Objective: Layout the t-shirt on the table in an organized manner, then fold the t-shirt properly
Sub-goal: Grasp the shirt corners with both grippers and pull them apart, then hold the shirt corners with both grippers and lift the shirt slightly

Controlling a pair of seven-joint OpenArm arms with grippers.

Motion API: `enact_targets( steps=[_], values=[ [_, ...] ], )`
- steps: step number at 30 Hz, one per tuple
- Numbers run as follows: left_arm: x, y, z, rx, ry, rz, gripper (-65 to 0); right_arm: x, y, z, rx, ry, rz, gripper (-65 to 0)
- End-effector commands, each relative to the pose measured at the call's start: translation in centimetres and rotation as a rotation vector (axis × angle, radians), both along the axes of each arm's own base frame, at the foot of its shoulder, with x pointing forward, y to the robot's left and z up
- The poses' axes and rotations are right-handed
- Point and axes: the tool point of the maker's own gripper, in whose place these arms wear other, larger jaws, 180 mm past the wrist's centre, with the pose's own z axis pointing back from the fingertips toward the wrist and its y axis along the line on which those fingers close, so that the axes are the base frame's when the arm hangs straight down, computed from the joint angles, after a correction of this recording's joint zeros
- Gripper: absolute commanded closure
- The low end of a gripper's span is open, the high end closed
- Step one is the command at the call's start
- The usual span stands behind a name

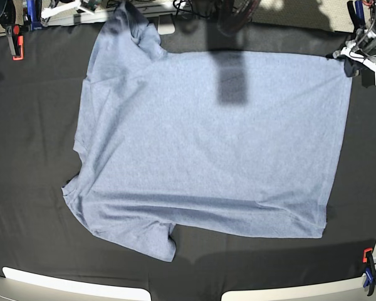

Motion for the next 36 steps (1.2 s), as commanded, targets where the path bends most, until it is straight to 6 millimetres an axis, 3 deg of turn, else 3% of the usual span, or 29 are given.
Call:
enact_targets(
  steps=[1, 4, 9, 12, 16, 19, 23, 28, 33, 36],
  values=[
    [0.1, 0.7, 0.6, 0.023, -0.009, -0.003, 0.0, 0.7, 0.1, 0.5, 0.003, -0.034, 0.021, 0.0],
    [0.1, 0.7, 0.6, 0.022, -0.009, -0.003, 0.0, 2.4, 0.1, 0.6, -0.001, -0.084, 0.017, -0.4],
    [0.1, 0.7, 0.6, 0.022, -0.009, -0.002, 0.0, 5.2, 0.8, 1.3, 0.044, -0.177, 0.006, -24.2],
    [0.1, 0.7, 0.6, 0.022, -0.009, -0.002, 0.0, 6.6, 0.9, 1.7, 0.055, -0.225, -0.031, -24.7],
    [0.1, 0.7, 0.6, 0.022, -0.009, -0.003, 0.0, 7.1, -1.5, 1.1, -0.054, -0.212, -0.174, -24.7],
    [0.2, 0.7, 0.7, 0.023, -0.015, -0.001, 0.0, 7.6, -2.2, 1.0, -0.078, -0.237, -0.284, -24.7],
    [0.3, 0.6, 0.8, 0.013, -0.024, 0.002, 0.0, 6.1, -4.3, -1.6, -0.084, -0.162, -0.477, -24.7],
    [0.7, 0.2, 1.1, -0.018, -0.048, 0.001, 0.0, 4.0, -4.9, -3.6, 0.025, -0.053, -0.634, -24.7],
    [0.8, -0.5, 1.3, -0.026, -0.061, -0.050, 0.0, 6.1, -5.6, -2.8, 0.132, -0.121, -0.794, -24.7],
    [0.8, -0.5, 1.3, -0.026, -0.061, -0.049, 0.0, 7.0, -4.6, -3.3, 0.192, -0.119, -0.827, -24.7]
  ],
)
